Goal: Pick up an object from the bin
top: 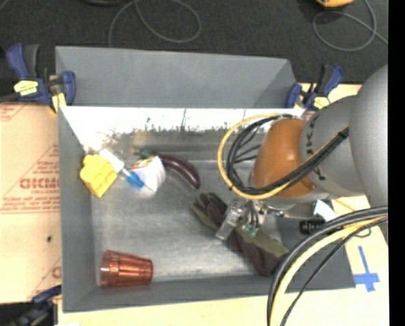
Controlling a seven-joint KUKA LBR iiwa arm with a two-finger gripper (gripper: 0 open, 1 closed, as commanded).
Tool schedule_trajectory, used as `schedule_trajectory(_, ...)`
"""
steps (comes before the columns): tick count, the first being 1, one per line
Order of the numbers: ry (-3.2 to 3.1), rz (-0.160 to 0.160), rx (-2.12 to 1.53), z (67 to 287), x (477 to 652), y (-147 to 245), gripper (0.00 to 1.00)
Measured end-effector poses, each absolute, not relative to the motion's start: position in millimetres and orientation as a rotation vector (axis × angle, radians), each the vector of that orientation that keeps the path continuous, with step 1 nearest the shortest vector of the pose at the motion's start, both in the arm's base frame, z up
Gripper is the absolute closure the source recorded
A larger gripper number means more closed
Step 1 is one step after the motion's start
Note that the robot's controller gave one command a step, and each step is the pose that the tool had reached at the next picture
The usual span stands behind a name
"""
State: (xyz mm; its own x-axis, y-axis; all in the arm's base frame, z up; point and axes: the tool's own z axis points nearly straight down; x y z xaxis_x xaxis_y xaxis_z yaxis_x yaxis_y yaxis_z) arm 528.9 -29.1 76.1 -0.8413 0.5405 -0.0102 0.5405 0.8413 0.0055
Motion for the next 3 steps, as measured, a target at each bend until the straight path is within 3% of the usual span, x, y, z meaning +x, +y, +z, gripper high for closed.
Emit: schedule_trajectory(3,3.004,0.005,0.873,124,529.5,-30,1.00)
